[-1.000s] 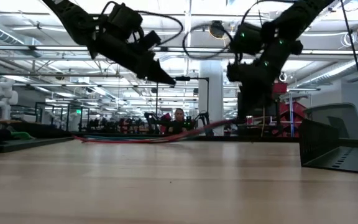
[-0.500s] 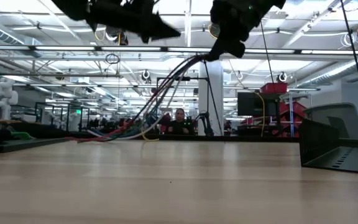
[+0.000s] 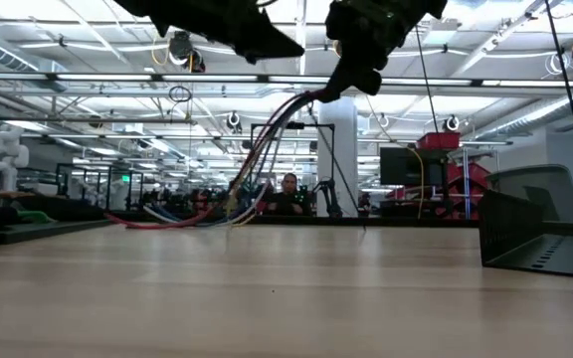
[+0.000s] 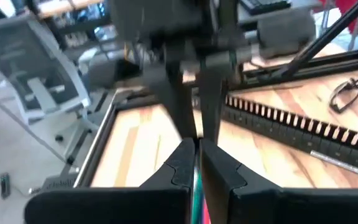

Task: Ziptie cables

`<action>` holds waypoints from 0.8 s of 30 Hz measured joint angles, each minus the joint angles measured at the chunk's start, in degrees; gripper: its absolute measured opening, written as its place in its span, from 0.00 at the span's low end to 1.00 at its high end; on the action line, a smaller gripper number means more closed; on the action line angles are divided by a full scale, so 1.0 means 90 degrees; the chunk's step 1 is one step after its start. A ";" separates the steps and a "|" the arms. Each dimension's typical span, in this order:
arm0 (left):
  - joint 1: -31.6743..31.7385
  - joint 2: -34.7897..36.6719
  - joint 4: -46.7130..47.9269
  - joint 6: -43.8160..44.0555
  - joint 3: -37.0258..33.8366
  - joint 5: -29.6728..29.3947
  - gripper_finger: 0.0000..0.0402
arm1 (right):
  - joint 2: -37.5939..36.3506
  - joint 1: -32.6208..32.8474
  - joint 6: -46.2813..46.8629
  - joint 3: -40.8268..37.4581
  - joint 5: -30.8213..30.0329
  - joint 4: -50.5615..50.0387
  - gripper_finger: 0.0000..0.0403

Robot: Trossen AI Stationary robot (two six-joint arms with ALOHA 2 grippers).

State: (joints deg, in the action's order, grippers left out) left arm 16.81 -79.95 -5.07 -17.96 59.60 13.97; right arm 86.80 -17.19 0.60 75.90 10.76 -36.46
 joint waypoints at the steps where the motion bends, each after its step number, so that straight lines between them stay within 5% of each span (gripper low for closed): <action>1: -0.0016 -0.0019 0.0000 -0.0053 0.0032 0.0001 0.06 | 0.0059 0.0048 0.0000 0.0000 0.0010 0.0092 0.07; 24: -0.0205 -0.0271 0.0794 -0.0266 0.0060 -0.0224 0.06 | 0.0192 0.0165 0.0430 0.0053 -0.0034 0.0946 0.07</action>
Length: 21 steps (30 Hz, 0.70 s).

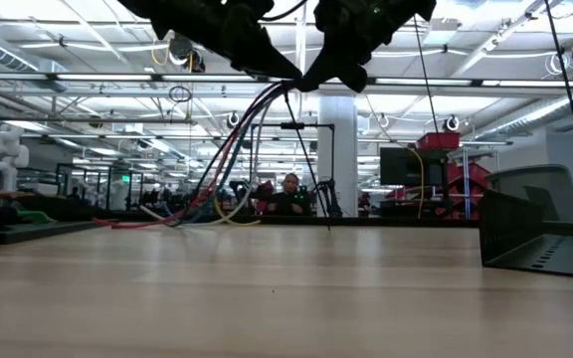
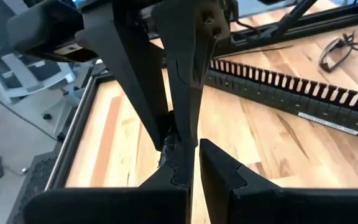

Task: Ziptie cables

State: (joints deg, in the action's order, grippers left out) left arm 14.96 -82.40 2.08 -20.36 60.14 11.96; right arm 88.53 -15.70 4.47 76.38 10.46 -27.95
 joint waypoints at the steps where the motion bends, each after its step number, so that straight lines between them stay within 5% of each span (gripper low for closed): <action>1: -0.0005 0.0003 0.0059 -0.0005 0.0002 -0.0064 0.06 | 0.0000 0.0004 -0.0002 0.0012 -0.0002 -0.0013 0.07; 21: 0.0032 0.0003 0.0961 -0.0353 -0.0004 -0.0865 0.06 | -0.0005 -0.0054 -0.0269 0.0119 -0.0061 -0.0422 0.07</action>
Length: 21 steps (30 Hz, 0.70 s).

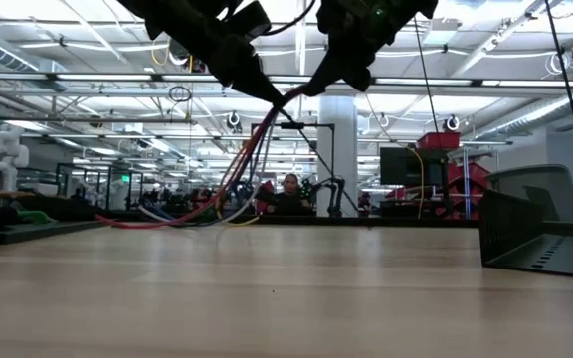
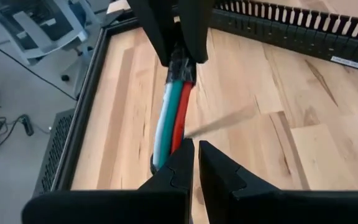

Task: Ziptie cables

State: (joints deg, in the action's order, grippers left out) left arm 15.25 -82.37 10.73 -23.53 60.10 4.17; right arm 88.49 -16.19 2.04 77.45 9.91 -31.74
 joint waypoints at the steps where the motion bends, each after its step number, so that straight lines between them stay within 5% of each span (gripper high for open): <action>1: 0.0002 0.0000 -0.0043 -0.0051 -0.0001 0.0002 0.06 | 0.0000 -0.0002 -0.0013 0.0000 -0.0004 0.0028 0.07; 11: 0.0078 0.0220 -0.0246 -0.0311 0.0002 -0.0024 0.06 | -0.0095 -0.0358 -0.0199 0.0007 -0.0057 -0.0253 0.07; 21: 0.0720 0.0624 0.0682 -0.0427 0.0002 -0.0017 0.06 | -0.0110 -0.0542 -0.0484 0.0152 -0.0110 -0.0645 0.07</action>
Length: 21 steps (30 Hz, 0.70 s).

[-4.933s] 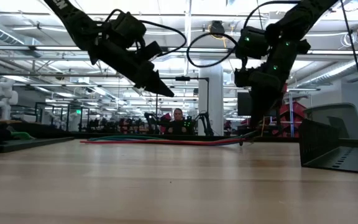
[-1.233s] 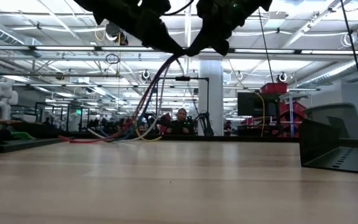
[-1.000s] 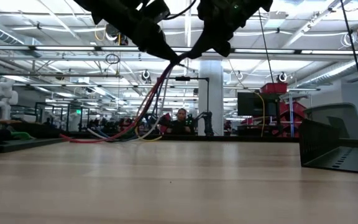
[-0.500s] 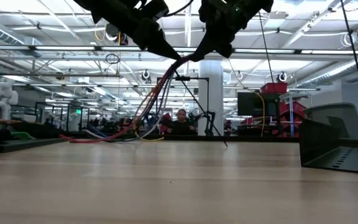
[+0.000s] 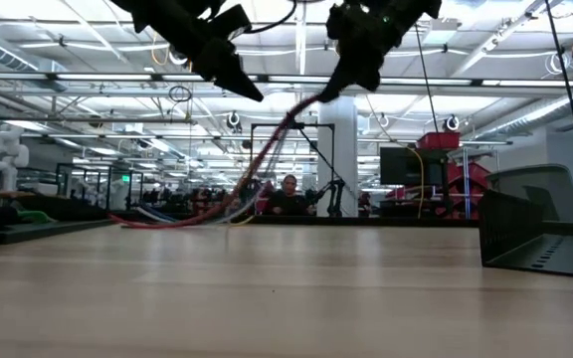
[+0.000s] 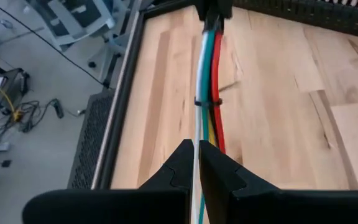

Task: Ziptie cables

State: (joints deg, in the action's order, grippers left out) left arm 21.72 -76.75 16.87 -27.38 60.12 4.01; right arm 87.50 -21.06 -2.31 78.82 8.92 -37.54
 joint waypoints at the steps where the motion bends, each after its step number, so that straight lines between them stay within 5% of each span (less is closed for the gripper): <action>1: 0.0047 0.0002 -0.0025 0.0002 0.0000 0.0005 0.06 | -0.0011 0.0000 -0.0031 0.0110 -0.0029 0.0035 0.07; 5: 0.0160 0.0000 0.0026 0.0000 0.0000 0.0034 0.06 | -0.0025 -0.0002 -0.0604 0.0564 -0.0492 -0.0804 0.07; 21: 0.0486 -0.0002 0.0483 -0.0031 0.0002 0.0053 0.06 | -0.0225 -0.0399 -0.0966 0.0807 -0.0390 -0.1903 0.07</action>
State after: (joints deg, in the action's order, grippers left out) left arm 26.10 -76.77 21.21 -27.66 60.14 4.49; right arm 85.47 -24.65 -11.01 86.08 5.41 -54.67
